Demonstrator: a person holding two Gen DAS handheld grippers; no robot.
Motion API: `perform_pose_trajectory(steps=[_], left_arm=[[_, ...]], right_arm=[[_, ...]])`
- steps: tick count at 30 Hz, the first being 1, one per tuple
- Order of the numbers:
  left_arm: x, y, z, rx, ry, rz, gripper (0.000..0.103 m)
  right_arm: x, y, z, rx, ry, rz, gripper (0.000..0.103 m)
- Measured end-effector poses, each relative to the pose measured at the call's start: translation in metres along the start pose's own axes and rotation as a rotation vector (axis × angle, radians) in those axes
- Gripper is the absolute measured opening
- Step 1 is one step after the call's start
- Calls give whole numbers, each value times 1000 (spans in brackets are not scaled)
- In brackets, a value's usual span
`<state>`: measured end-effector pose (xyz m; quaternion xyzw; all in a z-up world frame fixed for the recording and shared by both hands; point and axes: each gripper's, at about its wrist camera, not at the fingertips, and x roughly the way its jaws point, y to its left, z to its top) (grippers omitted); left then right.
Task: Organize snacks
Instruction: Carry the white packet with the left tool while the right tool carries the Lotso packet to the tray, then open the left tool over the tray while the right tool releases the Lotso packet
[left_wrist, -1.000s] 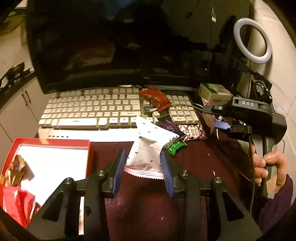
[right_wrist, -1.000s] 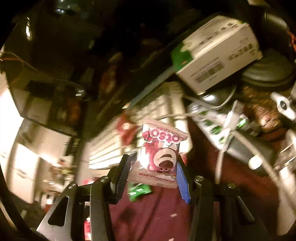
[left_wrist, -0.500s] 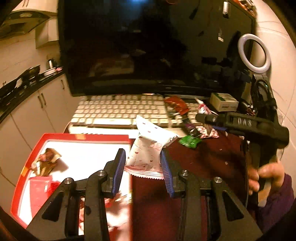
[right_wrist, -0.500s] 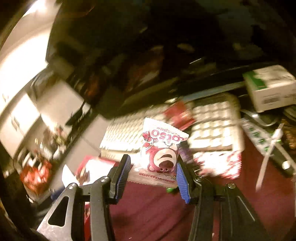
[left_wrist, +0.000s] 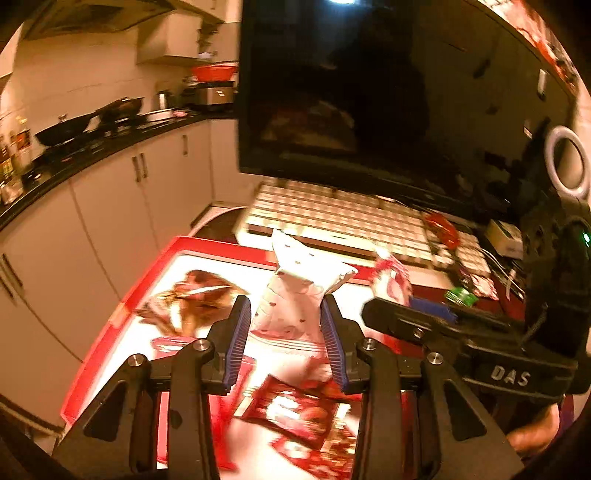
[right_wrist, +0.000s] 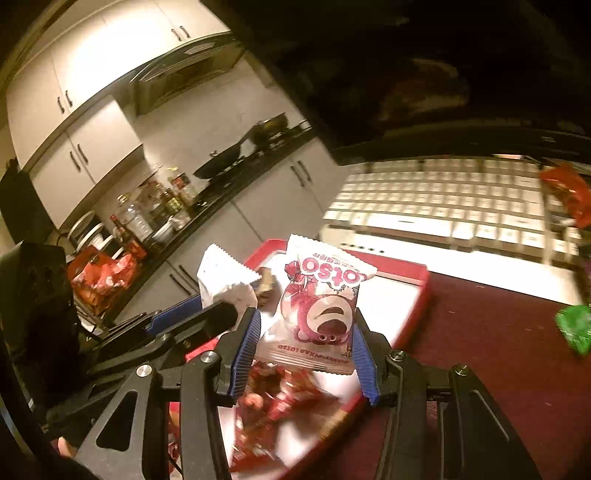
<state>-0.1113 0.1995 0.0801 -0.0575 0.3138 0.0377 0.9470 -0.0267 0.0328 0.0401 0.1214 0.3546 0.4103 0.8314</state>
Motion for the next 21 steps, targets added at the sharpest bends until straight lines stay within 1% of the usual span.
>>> perform_pose_trajectory(steps=[6,8,13,15,19,21], left_arm=[[9,27,4,-39,-14,87,37],[14,31,3,-44,-5,94,37],[26,37,-2,-62,28,110,38],[30,40,-3,-77,40,129,38],[35,47,-5,-108,61,155,44],[36,52,-7,-136,67,164,53]], right_arm=[[18,13,-1,-48,25,11,49],[24,20,-3,-73,35,6,49],[40,34,-11,-150,94,-6,49],[44,39,-15,-186,114,-11,50],[49,45,-22,-230,143,-25,53],[48,45,-24,-238,147,-23,54]])
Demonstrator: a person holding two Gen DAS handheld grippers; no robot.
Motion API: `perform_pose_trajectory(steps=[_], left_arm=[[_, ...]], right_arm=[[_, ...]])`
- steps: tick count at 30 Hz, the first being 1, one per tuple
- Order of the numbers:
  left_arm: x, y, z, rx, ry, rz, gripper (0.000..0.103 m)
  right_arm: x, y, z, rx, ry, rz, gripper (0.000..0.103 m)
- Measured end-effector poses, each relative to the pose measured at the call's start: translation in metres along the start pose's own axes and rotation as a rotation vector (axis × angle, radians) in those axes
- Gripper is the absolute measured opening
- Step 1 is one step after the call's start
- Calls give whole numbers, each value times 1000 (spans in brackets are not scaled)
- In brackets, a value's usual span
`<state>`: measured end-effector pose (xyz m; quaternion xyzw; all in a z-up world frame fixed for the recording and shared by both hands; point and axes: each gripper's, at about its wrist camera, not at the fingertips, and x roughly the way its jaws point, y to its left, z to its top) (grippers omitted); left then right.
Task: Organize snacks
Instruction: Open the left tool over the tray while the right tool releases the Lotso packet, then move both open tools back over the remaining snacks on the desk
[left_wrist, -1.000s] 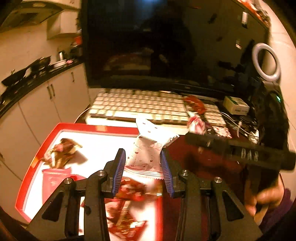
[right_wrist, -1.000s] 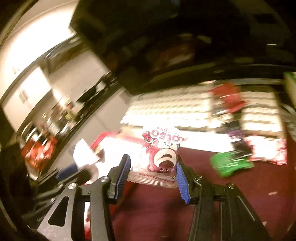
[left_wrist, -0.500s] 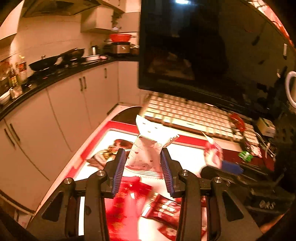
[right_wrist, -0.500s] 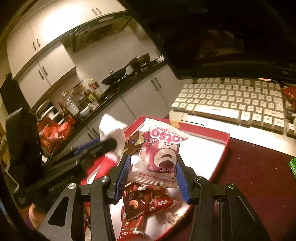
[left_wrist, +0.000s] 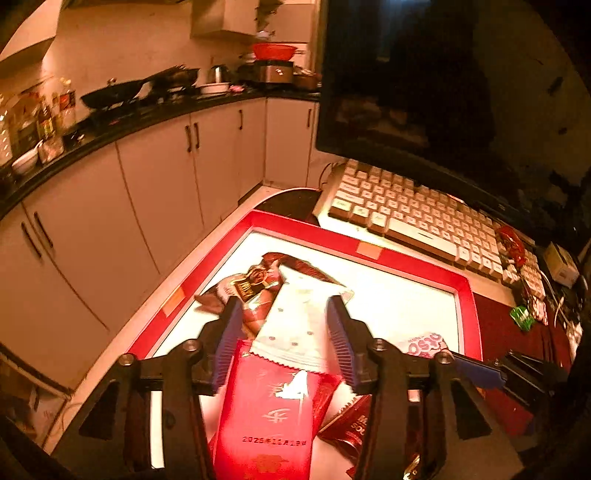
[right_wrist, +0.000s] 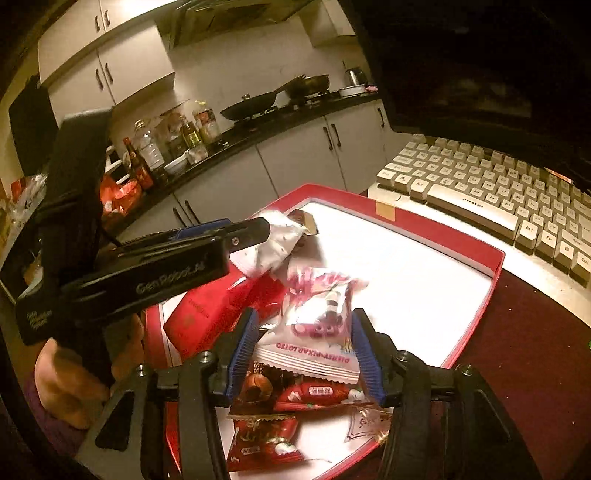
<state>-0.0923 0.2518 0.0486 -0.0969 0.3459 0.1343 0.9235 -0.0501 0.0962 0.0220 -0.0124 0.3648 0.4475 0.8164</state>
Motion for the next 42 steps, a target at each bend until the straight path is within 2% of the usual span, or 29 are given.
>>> perform_pose_trajectory(steps=[1,3,8,10,15,16,20,24,27,29,32,34,37,42], left_arm=[[0,2,0,-9,1,7,59],[-3,6,0,-31,-4,27,61],[-14,2,0,-44,-29,61,61],[-19,-4,0,-37,-35,56,66],[-41,-41,-3,59,-60,22,70],[-45,-49,-5,79,-64,15,74],[-59,-84,-12,153,-75,-30,77],[-64,-127,-18,240,-49,-86,77],[-64,-156,-21,290,-36,-122,77],[-61,-180,-23,338,-29,-132,77],[-49,-213,-26,399,-8,-152,77],[-37,-234,-28,426,15,-174,77],[-17,-263,-31,464,50,-199,77],[0,-289,-32,504,47,-210,77]], right_arm=[[-1,0,0,-2,0,-1,56],[-4,-2,0,3,5,6,64],[-24,-18,4,63,-60,-9,65],[-38,-29,6,108,-109,-12,65],[-71,-60,7,218,-202,-42,72],[-78,-66,6,232,-212,-47,72],[-122,-106,-3,279,-267,-148,73],[-163,-153,-18,306,-275,-280,78],[-189,-196,-36,387,-271,-333,78],[-199,-219,-48,466,-297,-308,78],[-203,-247,-58,622,-316,-179,78],[-207,-256,-63,668,-344,-134,78],[-209,-265,-68,725,-349,-123,78],[-210,-270,-71,740,-339,-144,78]])
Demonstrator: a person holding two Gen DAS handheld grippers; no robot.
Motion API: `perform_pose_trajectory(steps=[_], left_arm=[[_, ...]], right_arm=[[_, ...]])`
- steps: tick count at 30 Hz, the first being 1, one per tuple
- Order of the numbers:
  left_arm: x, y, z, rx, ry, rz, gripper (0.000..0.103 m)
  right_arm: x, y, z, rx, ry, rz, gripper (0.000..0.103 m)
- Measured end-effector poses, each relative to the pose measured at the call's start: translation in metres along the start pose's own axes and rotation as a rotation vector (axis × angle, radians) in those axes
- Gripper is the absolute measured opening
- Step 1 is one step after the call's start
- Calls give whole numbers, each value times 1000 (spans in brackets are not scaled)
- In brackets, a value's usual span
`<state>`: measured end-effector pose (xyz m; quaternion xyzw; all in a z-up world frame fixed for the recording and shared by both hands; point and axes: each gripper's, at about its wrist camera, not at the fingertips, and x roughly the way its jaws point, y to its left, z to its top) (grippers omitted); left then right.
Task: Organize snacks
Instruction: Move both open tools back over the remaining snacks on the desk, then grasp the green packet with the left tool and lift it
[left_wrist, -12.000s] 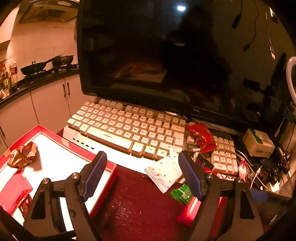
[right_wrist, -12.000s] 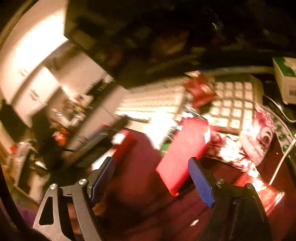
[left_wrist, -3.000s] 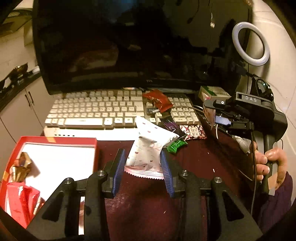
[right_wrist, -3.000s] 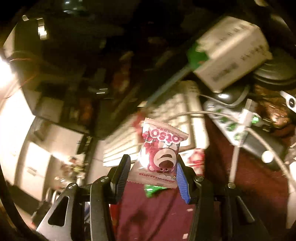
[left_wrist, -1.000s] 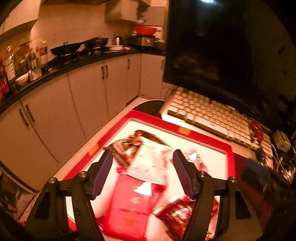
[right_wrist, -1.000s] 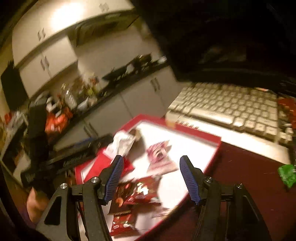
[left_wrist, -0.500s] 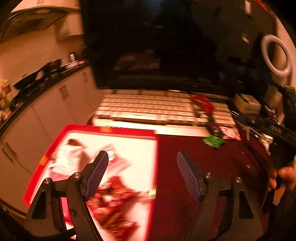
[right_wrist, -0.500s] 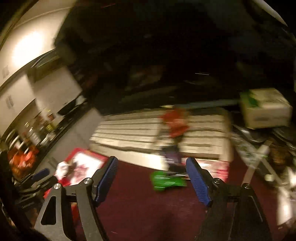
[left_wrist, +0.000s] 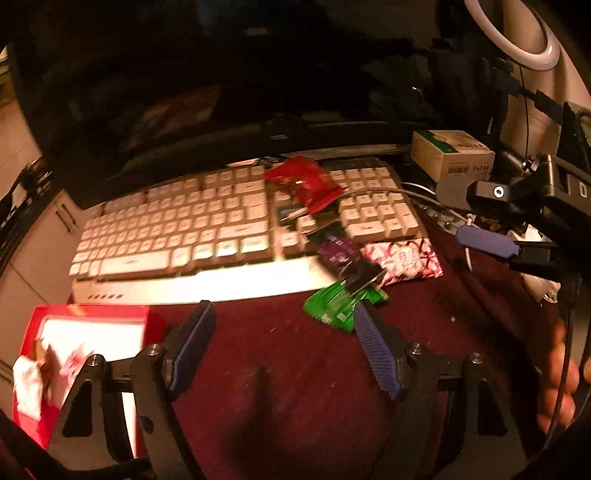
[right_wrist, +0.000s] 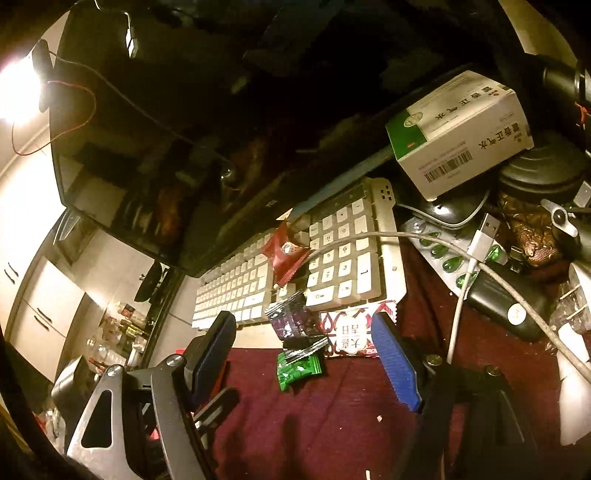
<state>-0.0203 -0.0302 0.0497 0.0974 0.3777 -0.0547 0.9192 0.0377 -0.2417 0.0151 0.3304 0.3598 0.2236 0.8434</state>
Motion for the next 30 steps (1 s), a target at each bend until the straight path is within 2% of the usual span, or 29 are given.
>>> perform_pose_trajectory(steps=[6,8,11,12,13,18,19,20,22,30], left_arm=[[23,-15,3,51,33,-10,77],[32,-21,4,88,55,-62,77],[50,-32,5,134,99,-72,77],[56,-33,5,134,113,-80,78],[56,-32,5,118,95,-97,77],[62,-16,1,8,105,-223,77],[61,-14,1,6,103,-223,70],[59,-14,0,5,95,-217,55],[56,-10,-1,9,87,-227,43],[48,-9,-4,12,82,-337,42]], right_arm=[[1,-5,2,29,14,2,78],[1,-6,1,33,16,1,78],[2,-6,1,38,15,-2,78],[2,-6,1,37,14,-4,78],[2,-5,1,35,14,-7,78],[8,-6,0,26,27,-20,78],[11,-7,0,28,35,-22,78],[14,-8,-1,35,44,-22,78],[18,-10,-2,43,59,-24,78],[27,-11,-6,29,76,-52,78]])
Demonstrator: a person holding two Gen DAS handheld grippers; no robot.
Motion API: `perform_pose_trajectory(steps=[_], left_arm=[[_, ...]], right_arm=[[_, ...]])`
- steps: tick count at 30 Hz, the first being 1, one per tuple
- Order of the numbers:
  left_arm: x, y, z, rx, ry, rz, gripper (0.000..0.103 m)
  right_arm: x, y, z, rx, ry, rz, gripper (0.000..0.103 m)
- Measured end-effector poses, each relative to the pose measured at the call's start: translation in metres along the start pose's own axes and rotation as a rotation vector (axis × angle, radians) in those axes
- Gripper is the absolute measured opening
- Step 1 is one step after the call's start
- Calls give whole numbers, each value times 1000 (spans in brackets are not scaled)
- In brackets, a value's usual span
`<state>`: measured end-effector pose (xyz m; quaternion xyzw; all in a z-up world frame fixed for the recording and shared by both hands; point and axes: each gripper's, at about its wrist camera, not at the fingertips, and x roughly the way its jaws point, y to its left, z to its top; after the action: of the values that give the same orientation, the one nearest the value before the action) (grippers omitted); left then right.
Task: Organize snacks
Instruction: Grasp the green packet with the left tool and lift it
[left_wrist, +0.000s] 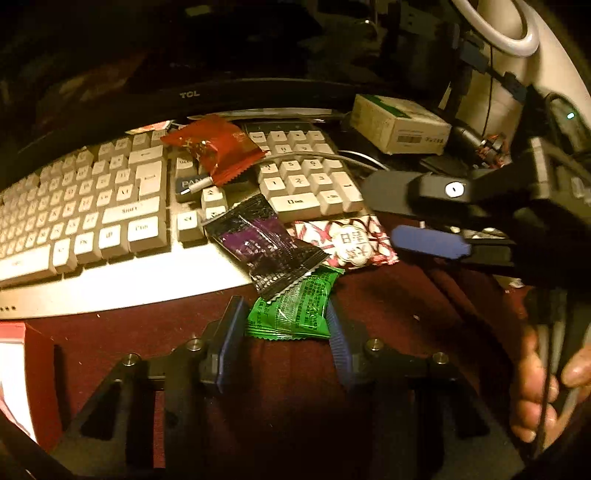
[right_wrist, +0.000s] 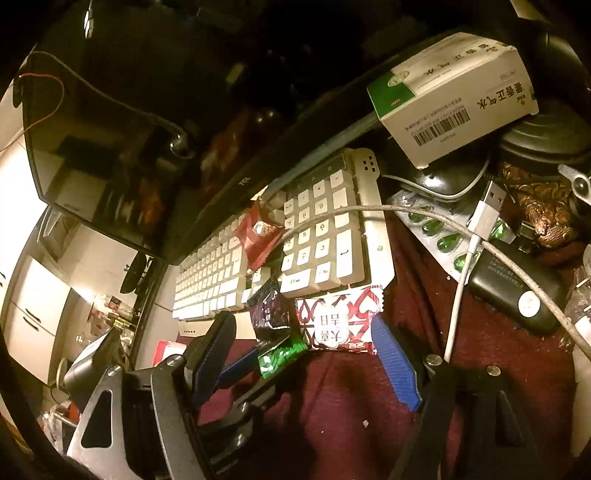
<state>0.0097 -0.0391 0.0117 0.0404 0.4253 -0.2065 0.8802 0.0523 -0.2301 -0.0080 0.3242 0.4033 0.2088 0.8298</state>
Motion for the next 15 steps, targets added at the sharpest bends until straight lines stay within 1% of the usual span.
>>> perform_pose_trajectory(steps=[4,8,10,12,15], left_arm=[[-9,2,-7,-39,1,-78,42],[-31,-4,-14,-21,-56,-100,42],[-39,-1,-15,-34,-80,-89,42],[-43,4,-16,-58,-95,-67,42],[-53,18,-15,-107,-139,6,42]], right_arm=[[8,-1,-2,-4,22,-16,78],[13,-1,-2,-15,23,-33,78],[14,0,-2,-21,17,-44,77],[15,2,-3,-33,1,-77,79],[19,8,-3,-57,-12,-111,79]])
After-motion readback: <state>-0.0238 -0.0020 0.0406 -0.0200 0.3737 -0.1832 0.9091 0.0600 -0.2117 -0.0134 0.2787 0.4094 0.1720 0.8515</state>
